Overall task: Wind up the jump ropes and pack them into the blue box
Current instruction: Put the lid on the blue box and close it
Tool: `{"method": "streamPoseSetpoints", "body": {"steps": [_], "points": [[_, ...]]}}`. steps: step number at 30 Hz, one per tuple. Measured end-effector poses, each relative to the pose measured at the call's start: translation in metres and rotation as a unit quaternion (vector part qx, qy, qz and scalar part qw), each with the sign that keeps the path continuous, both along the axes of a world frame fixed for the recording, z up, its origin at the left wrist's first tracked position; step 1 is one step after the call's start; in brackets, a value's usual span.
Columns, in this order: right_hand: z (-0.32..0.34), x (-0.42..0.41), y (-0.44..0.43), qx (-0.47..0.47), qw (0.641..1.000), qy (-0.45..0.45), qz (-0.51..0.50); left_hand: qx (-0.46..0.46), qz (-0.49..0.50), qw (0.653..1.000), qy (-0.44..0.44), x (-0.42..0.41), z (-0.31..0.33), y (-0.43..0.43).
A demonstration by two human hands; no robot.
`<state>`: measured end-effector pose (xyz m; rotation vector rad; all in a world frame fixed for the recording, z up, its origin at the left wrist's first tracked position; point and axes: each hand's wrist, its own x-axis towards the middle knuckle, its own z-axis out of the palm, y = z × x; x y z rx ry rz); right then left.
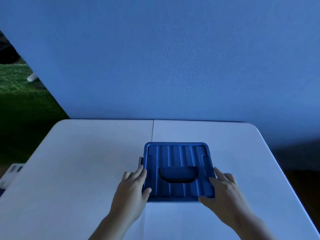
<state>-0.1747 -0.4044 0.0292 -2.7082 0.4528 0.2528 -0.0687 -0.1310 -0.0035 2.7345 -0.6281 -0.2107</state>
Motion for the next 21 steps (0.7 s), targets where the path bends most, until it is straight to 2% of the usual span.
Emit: {"method": "streamPoseSetpoints", "body": {"steps": [5,7,10,12,13,14,17,18,21], "points": [[0.000,-0.004,0.002,-0.039,0.999,0.024,0.015,0.011,-0.019,0.998,-0.059,0.000,-0.016,0.009],[0.008,0.003,0.009,-0.058,0.997,0.038,0.030,-0.003,-0.022,0.998,-0.053,0.000,-0.014,0.009],[0.017,0.023,0.023,-0.041,0.997,0.010,0.059,-0.099,0.001,0.995,-0.003,0.008,-0.008,0.008],[0.020,0.043,0.037,-0.020,0.995,-0.030,0.095,-0.196,0.093,0.975,0.044,0.023,-0.012,0.006],[0.020,0.054,0.045,-0.012,0.992,-0.041,0.121,-0.238,0.167,0.952,0.099,0.032,-0.013,0.004],[0.019,0.065,0.053,-0.009,0.988,-0.041,0.150,-0.282,0.246,0.910,0.179,0.041,-0.011,0.001],[0.015,0.092,0.075,-0.023,0.973,-0.015,0.228,-0.416,0.392,0.718,0.397,0.055,-0.006,-0.005],[0.013,0.099,0.081,-0.032,0.969,-0.003,0.245,-0.431,0.399,0.686,0.430,0.055,-0.003,-0.005],[0.006,0.112,0.090,-0.065,0.960,0.035,0.269,-0.438,0.394,0.668,0.454,0.053,-0.004,-0.002]]}}
